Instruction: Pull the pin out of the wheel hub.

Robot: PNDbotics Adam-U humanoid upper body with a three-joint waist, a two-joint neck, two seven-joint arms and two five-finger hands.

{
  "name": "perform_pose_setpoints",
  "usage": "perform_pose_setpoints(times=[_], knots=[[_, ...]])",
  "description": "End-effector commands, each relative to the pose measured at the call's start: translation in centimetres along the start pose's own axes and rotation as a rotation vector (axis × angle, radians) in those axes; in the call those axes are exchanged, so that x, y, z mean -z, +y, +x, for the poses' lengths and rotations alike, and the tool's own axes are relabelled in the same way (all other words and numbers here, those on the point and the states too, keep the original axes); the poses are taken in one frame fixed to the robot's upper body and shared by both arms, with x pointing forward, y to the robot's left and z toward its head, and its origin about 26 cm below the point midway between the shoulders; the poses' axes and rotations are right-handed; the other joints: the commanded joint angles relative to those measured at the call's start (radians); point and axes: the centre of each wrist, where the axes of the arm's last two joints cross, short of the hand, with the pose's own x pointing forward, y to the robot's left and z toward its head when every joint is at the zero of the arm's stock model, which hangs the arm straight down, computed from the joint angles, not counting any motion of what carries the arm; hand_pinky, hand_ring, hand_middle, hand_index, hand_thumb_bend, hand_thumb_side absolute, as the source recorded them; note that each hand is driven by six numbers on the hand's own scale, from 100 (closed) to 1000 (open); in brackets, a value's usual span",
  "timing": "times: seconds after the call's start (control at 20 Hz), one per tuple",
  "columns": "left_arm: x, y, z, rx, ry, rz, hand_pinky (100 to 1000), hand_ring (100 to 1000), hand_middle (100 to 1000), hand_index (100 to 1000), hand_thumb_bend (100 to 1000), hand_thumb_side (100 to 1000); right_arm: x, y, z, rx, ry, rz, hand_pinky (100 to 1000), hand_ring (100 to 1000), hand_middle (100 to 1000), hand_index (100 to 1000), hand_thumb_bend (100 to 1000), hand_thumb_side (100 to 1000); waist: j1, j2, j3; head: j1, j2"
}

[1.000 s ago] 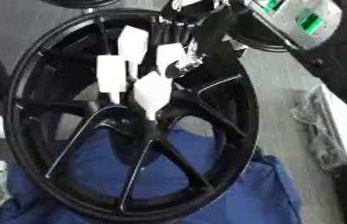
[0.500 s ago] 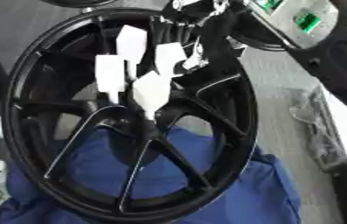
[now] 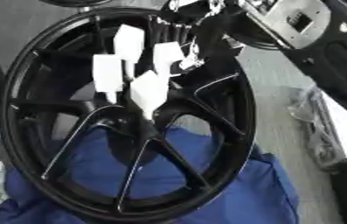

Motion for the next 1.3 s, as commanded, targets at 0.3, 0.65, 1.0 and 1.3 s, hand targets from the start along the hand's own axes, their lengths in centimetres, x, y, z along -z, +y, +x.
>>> perform_pose_setpoints(times=[0.3,0.65,1.0,1.3], knots=[[0.6,0.3,1.1,0.011,-0.039,-0.017,678,735,609,684,115,854,-0.1,-0.8,0.2,0.0,0.004,-0.021,762,654,612,720,300,100,0.011,-0.016,0.002,-0.005,0.005],[0.6,0.3,1.0,0.01,-0.032,-0.026,678,737,609,684,115,855,-0.6,-1.0,0.5,0.011,-0.025,-0.116,714,560,441,538,188,100,0.01,-0.018,0.0,-0.006,0.008],[0.6,0.3,0.9,0.009,-0.03,-0.027,678,738,609,685,115,854,-4.9,-1.9,1.9,-0.044,-0.071,-0.276,706,535,409,506,191,100,0.012,-0.019,-0.004,-0.008,0.01],[0.5,0.4,0.9,0.009,-0.03,-0.022,679,740,610,685,116,855,-10.7,-1.5,1.2,-0.074,-0.037,-0.493,709,529,410,505,160,100,0.012,-0.018,-0.01,-0.004,0.006]])
